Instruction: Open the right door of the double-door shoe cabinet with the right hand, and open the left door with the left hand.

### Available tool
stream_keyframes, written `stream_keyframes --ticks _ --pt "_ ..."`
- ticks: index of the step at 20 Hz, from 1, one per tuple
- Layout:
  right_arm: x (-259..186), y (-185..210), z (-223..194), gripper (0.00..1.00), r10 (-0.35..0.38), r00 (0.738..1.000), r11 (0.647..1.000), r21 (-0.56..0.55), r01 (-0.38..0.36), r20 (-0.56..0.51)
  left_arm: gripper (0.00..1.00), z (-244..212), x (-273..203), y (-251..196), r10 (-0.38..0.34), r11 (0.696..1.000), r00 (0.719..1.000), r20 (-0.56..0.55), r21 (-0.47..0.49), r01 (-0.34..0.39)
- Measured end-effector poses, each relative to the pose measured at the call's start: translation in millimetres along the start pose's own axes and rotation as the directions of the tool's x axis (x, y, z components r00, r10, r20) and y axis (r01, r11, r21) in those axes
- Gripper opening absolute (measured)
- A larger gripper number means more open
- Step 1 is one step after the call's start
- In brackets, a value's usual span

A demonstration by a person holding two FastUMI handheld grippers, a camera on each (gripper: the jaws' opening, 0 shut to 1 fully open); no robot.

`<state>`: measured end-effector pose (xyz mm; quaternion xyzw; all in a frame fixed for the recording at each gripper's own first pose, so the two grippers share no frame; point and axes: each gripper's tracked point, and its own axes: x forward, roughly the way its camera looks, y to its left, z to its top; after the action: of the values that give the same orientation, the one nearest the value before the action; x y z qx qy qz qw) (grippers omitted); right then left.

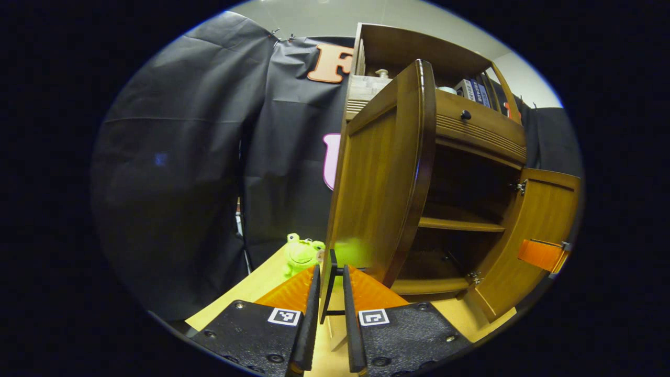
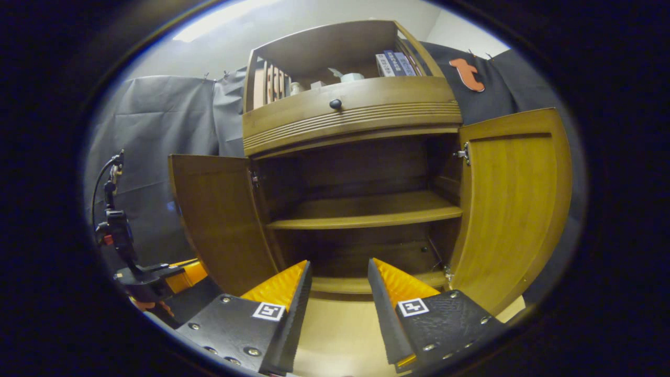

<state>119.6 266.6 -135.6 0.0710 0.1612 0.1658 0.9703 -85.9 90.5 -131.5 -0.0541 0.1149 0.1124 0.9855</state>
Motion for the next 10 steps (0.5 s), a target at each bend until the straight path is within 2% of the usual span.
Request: stream_keyframes --ticks 1,2,4,5,6,7,10 --pt "2 2 -1 0.64 0.004 1.000 1.000 0.001 -0.004 -0.003 0.18 1 -1 4 0.001 1.000 1.000 -0.001 -0.005 -0.001" --pt "3 4 -2 0.64 0.007 1.000 1.000 0.002 -0.007 -0.007 0.35 2 -1 7 -0.001 1.000 1.000 -0.001 -0.013 0.001" --pt "6 8 -4 0.64 0.015 1.000 1.000 0.002 -0.015 -0.013 0.36 2 -1 12 0.003 1.000 1.000 -0.001 -0.018 -0.003" --pt "7 10 -5 0.64 0.019 1.000 1.000 0.001 -0.019 -0.016 0.19 1 -1 16 0.012 1.000 1.000 -0.001 -0.016 -0.012" --pt "8 12 -6 0.64 0.023 1.000 1.000 -0.001 -0.023 -0.018 0.36 1 -1 20 0.023 1.000 1.000 -0.001 -0.015 -0.023" --pt "10 14 -6 0.64 0.027 0.999 1.000 -0.003 -0.028 -0.019 0.27 0 -1 26 0.037 0.999 0.999 -0.005 -0.014 -0.037" --pt "15 19 -6 0.64 0.041 0.999 0.999 -0.005 -0.042 -0.020 0.27 0 -3 43 0.075 0.997 0.997 -0.014 -0.025 -0.076"
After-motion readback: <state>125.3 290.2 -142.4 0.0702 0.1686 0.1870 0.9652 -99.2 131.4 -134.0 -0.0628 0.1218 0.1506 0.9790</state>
